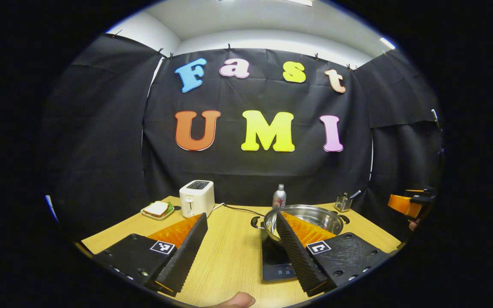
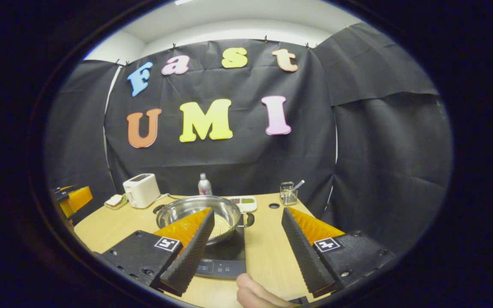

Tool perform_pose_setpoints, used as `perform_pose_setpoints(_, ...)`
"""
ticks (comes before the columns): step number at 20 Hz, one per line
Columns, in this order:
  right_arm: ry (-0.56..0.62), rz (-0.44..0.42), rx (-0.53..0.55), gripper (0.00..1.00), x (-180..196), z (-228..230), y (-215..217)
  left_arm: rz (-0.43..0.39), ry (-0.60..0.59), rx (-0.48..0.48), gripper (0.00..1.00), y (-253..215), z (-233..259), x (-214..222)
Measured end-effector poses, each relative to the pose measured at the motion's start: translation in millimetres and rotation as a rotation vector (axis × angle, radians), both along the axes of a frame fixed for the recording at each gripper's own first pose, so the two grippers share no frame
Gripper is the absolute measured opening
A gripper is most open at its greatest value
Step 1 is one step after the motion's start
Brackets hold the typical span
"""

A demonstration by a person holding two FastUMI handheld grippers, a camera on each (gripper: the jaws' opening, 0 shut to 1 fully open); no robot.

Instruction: First push the handle of the pot to place it horizontally, then grasp the pot with both hands and set it on the induction cooktop.

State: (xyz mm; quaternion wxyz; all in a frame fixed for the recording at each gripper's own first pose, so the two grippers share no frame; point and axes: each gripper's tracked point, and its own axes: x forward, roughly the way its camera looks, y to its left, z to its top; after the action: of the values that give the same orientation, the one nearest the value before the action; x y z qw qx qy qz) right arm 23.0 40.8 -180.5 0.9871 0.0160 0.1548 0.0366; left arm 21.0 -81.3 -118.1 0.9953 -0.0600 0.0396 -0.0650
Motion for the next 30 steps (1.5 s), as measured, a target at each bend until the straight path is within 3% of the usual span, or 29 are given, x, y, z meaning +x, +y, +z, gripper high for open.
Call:
perform_pose_setpoints(5, -0.080, -0.019, 0.006, 0.99, -34.4, 45.2, -6.8, -0.002, -0.045, -0.030, 0.95, 13.5, 30.9, -34.4)
perform_pose_setpoints(13, -0.226, -0.044, 0.001, 0.99, -81.1, 110.3, -24.0, 0.059, -0.094, -0.056, 0.95, 52.5, 62.6, -66.4)
perform_pose_setpoints(22, -0.310, -0.085, -0.012, 0.98, -114.5, 130.1, -44.3, 0.012, -0.162, -0.023, 0.95, 42.9, 75.8, -86.6)
perform_pose_setpoints(30, -0.330, -0.099, -0.003, 0.98, -118.3, 131.8, -55.2, 0.026, -0.128, 0.012, 0.95, 37.9, 60.2, -83.6)
